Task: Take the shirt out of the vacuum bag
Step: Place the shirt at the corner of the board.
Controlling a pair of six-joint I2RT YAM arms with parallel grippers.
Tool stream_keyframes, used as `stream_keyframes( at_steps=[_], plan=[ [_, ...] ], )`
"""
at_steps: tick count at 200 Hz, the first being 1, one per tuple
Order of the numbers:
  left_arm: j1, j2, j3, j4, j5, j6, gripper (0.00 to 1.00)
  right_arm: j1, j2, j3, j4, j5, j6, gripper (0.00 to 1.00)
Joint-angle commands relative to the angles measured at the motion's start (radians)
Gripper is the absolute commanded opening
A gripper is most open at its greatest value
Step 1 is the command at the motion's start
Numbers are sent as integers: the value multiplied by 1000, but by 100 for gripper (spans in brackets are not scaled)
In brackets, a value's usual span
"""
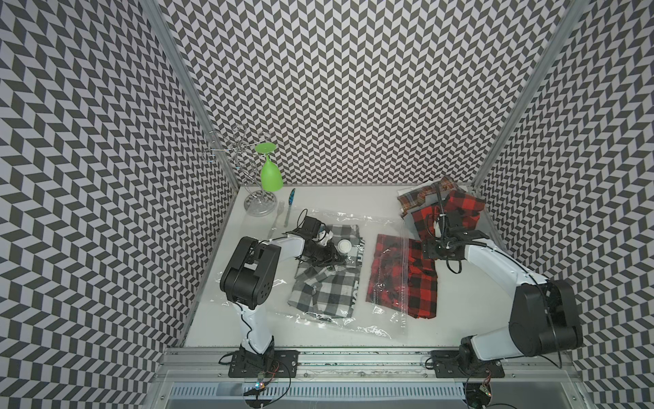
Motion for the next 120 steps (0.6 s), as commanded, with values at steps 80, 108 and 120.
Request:
stream_keyframes(
  at_steps=[80, 108, 120],
  plan=[
    [-24, 92, -63, -18, -61, -7, 27, 140, 216, 159, -5, 472, -65, 91],
    [-23, 94, -65, -17, -59, -3, 27, 136, 229, 169, 13, 487, -60, 91],
    [-23, 96, -64, -17, -57, 0, 27, 135, 239, 184, 14, 483, -57, 91]
  ],
)
